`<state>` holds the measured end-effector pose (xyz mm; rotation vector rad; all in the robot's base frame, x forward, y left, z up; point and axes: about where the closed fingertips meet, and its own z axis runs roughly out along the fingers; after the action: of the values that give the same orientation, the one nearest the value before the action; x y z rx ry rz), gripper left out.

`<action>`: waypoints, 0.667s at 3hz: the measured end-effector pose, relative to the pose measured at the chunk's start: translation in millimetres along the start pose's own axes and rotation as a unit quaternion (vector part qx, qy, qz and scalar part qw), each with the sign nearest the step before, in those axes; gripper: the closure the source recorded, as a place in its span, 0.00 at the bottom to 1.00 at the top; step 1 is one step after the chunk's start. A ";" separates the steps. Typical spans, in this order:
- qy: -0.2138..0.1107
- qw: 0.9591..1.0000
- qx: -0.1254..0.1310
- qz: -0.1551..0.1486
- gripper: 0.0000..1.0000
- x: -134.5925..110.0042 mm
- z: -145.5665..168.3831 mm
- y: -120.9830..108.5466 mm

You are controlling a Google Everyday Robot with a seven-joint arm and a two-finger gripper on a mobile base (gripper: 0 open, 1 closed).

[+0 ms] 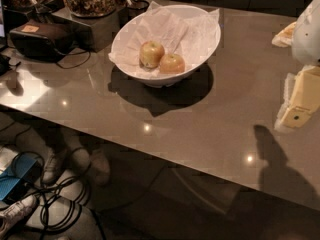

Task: Pick apple from white bowl

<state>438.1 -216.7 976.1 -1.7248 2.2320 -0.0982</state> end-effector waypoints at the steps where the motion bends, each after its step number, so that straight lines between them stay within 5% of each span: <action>1: 0.000 1.000 0.000 0.000 0.00 0.0 0.0 0.0; 2: 0.000 1.000 -0.008 0.008 0.00 -13.2 0.5 -8.8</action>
Offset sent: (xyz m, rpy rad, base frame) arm 0.0250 0.0229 0.0065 0.0145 0.0696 -0.0293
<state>449.4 -206.4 980.6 -1.7158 2.2517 -0.0783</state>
